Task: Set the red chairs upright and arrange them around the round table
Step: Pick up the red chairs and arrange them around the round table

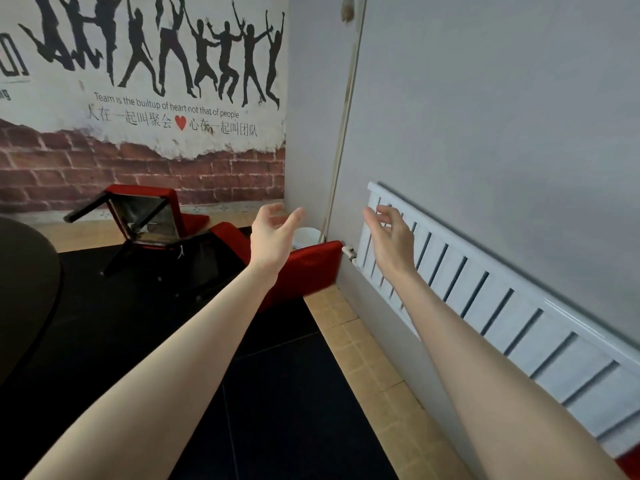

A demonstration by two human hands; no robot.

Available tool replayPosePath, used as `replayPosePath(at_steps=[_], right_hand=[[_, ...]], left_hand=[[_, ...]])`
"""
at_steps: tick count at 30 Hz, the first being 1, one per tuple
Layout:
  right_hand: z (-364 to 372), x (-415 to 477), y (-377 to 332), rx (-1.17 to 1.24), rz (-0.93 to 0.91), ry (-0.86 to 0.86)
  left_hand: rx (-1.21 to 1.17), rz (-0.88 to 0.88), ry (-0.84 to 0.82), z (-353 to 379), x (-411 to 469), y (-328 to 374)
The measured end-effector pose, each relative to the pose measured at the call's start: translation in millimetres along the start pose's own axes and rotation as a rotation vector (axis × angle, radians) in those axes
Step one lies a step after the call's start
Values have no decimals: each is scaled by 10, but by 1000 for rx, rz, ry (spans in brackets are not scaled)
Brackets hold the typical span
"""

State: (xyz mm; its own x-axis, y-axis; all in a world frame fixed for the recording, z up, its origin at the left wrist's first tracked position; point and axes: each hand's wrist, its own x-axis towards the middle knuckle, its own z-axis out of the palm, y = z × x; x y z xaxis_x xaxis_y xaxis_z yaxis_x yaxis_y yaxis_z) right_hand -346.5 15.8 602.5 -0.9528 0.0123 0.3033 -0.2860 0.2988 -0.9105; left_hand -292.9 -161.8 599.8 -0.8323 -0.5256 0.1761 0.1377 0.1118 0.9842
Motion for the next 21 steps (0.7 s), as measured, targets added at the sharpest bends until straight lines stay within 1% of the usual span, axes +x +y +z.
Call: replayPosePath(at_steps=[8, 11, 16, 21], right_hand=[[395, 1075, 395, -2, 41, 15], [567, 1465, 603, 0, 62, -7], [797, 2418, 1041, 4, 70, -33], [956, 3383, 1382, 11, 93, -63]], left_hand=[[-18, -37, -6, 473, 1092, -385], [-12, -64, -16, 704, 1420, -602], [14, -111, 0, 1189, 2228, -937], [40, -126, 17, 1683, 3097, -1016]])
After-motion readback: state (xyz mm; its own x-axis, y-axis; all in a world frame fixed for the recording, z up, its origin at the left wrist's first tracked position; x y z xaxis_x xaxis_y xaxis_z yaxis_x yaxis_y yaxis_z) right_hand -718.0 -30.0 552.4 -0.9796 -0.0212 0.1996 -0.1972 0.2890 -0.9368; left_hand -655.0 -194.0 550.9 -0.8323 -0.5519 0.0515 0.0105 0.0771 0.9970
